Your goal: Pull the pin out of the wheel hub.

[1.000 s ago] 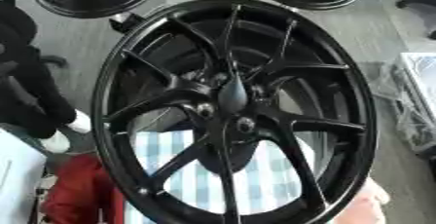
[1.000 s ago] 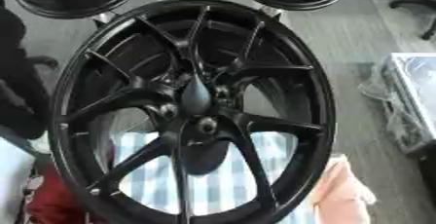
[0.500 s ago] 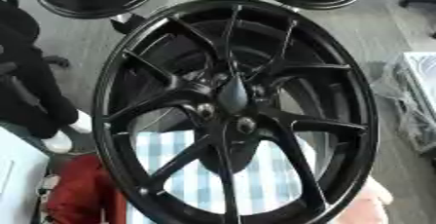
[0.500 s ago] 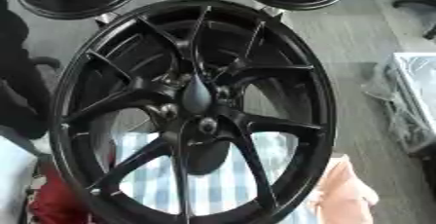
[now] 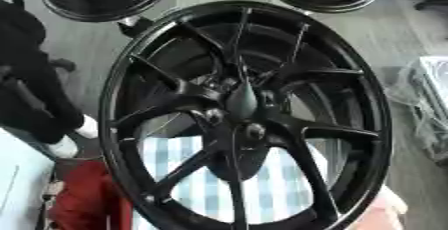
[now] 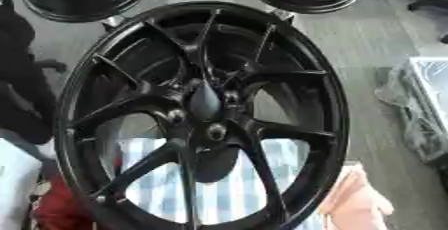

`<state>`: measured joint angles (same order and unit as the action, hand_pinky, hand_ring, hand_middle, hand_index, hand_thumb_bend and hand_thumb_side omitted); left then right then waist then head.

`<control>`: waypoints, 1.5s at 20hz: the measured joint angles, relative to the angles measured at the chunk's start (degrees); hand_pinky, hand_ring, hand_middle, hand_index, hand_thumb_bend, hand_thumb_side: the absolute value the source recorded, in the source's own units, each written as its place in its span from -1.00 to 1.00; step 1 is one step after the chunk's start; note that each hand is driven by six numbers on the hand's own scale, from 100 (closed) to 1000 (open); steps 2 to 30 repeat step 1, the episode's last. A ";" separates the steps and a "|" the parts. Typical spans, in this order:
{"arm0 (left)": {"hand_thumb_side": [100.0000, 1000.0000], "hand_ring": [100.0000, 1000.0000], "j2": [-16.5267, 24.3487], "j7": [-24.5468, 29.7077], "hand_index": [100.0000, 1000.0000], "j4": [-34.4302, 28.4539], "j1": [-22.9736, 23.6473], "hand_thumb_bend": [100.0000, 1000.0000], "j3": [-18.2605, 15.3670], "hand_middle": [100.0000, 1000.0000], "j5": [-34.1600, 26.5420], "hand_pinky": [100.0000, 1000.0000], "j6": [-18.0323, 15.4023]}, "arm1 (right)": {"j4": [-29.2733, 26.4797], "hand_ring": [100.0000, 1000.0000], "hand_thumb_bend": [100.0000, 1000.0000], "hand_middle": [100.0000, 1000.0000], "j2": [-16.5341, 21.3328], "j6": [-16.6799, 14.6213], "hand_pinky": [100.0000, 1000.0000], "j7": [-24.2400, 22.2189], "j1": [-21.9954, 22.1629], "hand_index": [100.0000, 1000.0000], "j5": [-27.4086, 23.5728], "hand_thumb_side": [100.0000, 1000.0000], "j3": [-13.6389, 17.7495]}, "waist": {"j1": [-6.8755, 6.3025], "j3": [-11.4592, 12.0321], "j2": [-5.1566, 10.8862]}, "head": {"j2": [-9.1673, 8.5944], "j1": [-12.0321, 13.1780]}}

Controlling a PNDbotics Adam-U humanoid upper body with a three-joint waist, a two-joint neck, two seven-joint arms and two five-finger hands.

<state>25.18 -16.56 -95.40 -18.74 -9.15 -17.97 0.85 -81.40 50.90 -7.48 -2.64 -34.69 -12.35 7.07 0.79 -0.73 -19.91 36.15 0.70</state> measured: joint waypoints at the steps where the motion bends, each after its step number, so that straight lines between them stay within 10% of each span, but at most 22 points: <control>1: 0.21 0.61 -0.09 0.00 0.38 0.00 0.00 -0.85 0.11 0.37 0.00 0.36 0.00 | -0.30 0.41 -1.00 0.23 -1.66 0.92 0.49 0.44 -0.94 0.44 -0.75 0.11 -0.38 | -0.08 0.05 0.00 | -0.02 -0.06; 30: 0.21 0.61 -0.09 0.00 0.38 0.00 0.00 -0.85 0.11 0.37 0.00 0.36 0.00 | -0.30 0.41 -1.00 0.23 -1.66 0.92 0.49 0.44 -0.94 0.44 -0.75 0.11 -0.38 | -0.08 0.05 0.00 | -0.02 -0.06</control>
